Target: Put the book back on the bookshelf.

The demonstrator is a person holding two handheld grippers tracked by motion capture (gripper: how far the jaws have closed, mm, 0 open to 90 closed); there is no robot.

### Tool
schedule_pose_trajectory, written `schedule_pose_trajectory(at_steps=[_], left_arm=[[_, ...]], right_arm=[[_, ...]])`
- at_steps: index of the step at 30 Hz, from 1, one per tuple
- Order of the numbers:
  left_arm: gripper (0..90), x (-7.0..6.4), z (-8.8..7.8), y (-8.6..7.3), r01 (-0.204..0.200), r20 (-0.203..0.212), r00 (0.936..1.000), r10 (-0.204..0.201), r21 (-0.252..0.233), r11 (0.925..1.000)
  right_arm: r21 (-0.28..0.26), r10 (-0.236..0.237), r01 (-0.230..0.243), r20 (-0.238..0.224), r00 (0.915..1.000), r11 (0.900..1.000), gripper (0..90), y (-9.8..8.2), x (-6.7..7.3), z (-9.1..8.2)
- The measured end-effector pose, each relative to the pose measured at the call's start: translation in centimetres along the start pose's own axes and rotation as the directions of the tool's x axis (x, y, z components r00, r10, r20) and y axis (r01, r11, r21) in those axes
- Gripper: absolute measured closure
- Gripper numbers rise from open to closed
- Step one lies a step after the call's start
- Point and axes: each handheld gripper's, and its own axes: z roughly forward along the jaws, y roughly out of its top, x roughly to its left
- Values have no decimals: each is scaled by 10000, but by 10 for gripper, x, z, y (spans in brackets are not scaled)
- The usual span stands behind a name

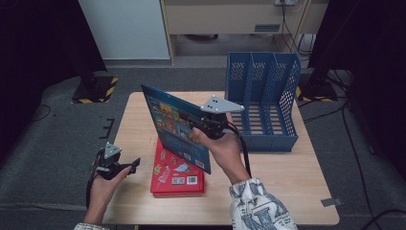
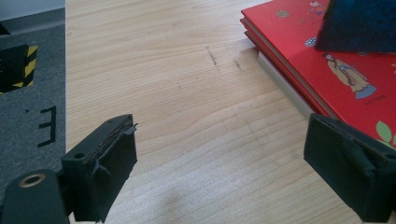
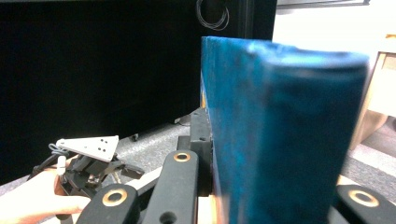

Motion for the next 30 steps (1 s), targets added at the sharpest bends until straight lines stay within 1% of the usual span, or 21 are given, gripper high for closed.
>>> schedule_pose_trajectory(at_steps=[8,11,14,16,21,23,26,30], left_arm=[[73,-1,3,-2,-66,45,10000,65,159,9999],[60,0,5,-4,-32,135,9999,27,384,9993],[58,0,6,-5,-66,138,9999,58,514,9987],[53,1,7,-6,-12,122,9999,4,602,9982],[49,5,8,-7,150,32,9999,-153,637,9979],[33,5,7,-8,155,1,9999,-155,634,9979],[33,6,7,-8,154,-14,9999,-153,617,9980],[35,5,8,-8,84,-57,10000,-80,717,9974]], right_arm=[[-96,78,-76,270,9996,9999,831,5,-5,-5],[-134,160,-154,431,9989,9998,831,8,-8,-7],[-119,208,-202,542,9983,9997,831,10,-10,-8],[-106,217,-211,681,9974,9997,831,12,-12,-8],[-162,326,-313,853,9958,9994,831,16,-16,-10],[-203,369,-351,956,9947,9992,831,18,-17,-12],[-223,346,-325,1028,9941,9992,831,20,-17,-14],[-236,380,-358,1033,9939,9991,831,23,-18,-16]])
